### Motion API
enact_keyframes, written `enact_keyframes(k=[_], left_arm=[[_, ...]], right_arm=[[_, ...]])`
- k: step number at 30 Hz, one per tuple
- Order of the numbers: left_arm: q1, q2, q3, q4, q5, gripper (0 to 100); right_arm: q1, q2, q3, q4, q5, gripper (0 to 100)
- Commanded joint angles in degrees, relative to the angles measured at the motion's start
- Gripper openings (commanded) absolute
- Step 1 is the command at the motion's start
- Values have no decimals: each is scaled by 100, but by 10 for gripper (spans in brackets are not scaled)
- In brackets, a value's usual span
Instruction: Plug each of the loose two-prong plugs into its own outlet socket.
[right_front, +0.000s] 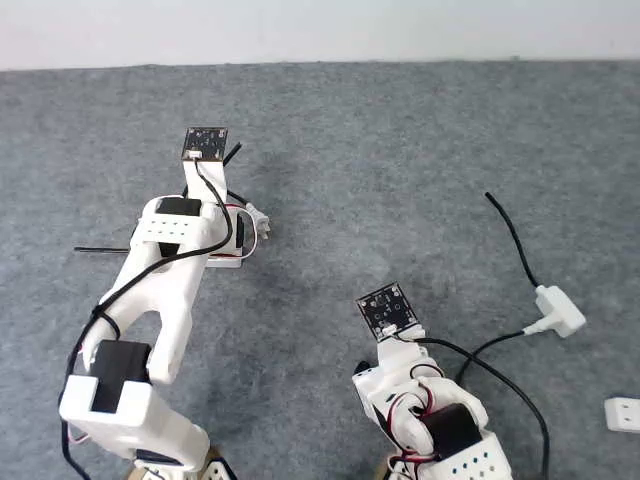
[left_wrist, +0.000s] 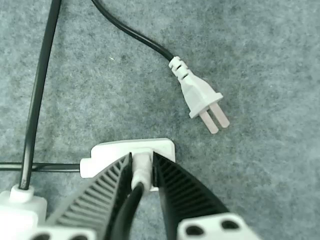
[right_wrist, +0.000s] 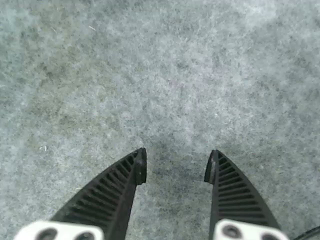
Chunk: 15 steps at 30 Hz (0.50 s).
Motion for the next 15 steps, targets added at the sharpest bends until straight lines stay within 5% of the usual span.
enact_keyframes(k=[1,15], left_arm=[[-62,123,31,202,62,10],[246,132,127,202,44,13]], right_arm=[[66,-75,97,40,88,199],[66,-75,97,40,88,199]])
